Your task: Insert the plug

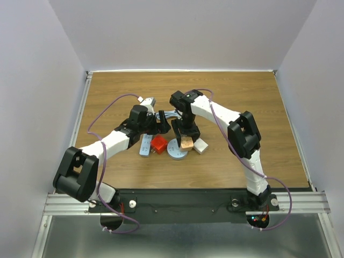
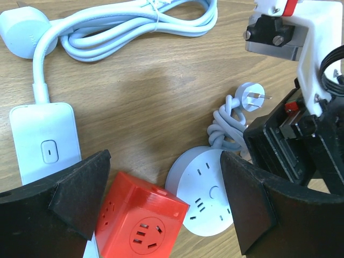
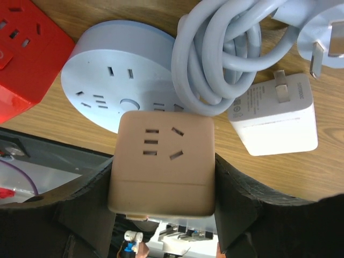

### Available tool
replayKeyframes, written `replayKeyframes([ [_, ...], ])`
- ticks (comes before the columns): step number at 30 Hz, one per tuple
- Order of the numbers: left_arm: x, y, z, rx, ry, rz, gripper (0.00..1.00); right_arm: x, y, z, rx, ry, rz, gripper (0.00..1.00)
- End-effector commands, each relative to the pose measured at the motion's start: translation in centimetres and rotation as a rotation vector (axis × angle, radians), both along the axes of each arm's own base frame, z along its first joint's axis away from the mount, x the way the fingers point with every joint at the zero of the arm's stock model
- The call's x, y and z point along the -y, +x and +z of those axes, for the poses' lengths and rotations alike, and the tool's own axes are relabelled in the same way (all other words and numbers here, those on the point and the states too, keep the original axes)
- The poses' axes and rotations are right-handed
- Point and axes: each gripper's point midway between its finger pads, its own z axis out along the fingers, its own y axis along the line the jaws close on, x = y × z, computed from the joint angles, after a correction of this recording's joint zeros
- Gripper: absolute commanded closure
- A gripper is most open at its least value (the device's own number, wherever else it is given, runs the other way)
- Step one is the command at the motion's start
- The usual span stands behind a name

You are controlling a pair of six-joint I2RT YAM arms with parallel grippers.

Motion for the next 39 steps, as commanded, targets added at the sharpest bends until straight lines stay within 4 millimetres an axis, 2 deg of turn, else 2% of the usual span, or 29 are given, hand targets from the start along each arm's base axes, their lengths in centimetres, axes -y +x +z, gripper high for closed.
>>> replayKeyframes([
  [1,0.1,0.5,2.6,0.065,-0.031,0.000,0.05,-0.8,5.3,-12.4,0.227,-0.081,0.002,0.99],
  [9,0.1,0.5,2.5,0.064,-0.029,-0.001,0.05,0.5,4.7,-12.5,0.277,-0.108,-0.020,1.00],
  [12,0.2,0.5,2.4,0.061,-0.032,-0.005,0.05,-0.1,5.5,-12.2,0.302,-0.098,-0.017,1.00],
  [15,0.3,0.4,2.5,0.064,-0.038,-0.008,0.05,-1.8,6.8,-11.3,0.317,-0.043,-0.005,0.99],
  [17,0.2,0.4,2.4,0.063,-0.034,-0.003,0.05,-2.1,6.8,-11.0,0.313,-0.034,-0.006,1.00],
  [22,0.1,0.5,2.4,0.063,-0.033,0.000,0.05,-0.9,6.2,-10.0,0.327,-0.065,-0.043,1.00],
  [23,0.2,0.5,2.5,0.065,-0.034,-0.004,0.05,-0.8,6.4,-9.1,0.348,-0.062,-0.055,1.00],
  [28,0.2,0.5,2.5,0.066,-0.035,-0.004,0.05,-0.2,6.5,-8.1,0.387,-0.071,-0.082,1.00],
  [34,0.2,0.5,2.6,0.071,-0.037,-0.004,0.05,-1.4,6.6,-8.9,0.370,-0.049,-0.078,0.99],
  [37,0.1,0.6,2.9,0.078,-0.036,0.001,0.05,-2.0,6.9,-8.2,0.378,-0.026,-0.075,0.88],
  [38,0.1,0.6,2.9,0.079,-0.038,0.000,0.05,-2.3,7.5,-7.0,0.403,-0.006,-0.077,0.79],
  [39,0.1,0.6,3.0,0.081,-0.037,0.001,0.05,-2.5,7.8,-6.2,0.422,0.003,-0.077,0.74],
])
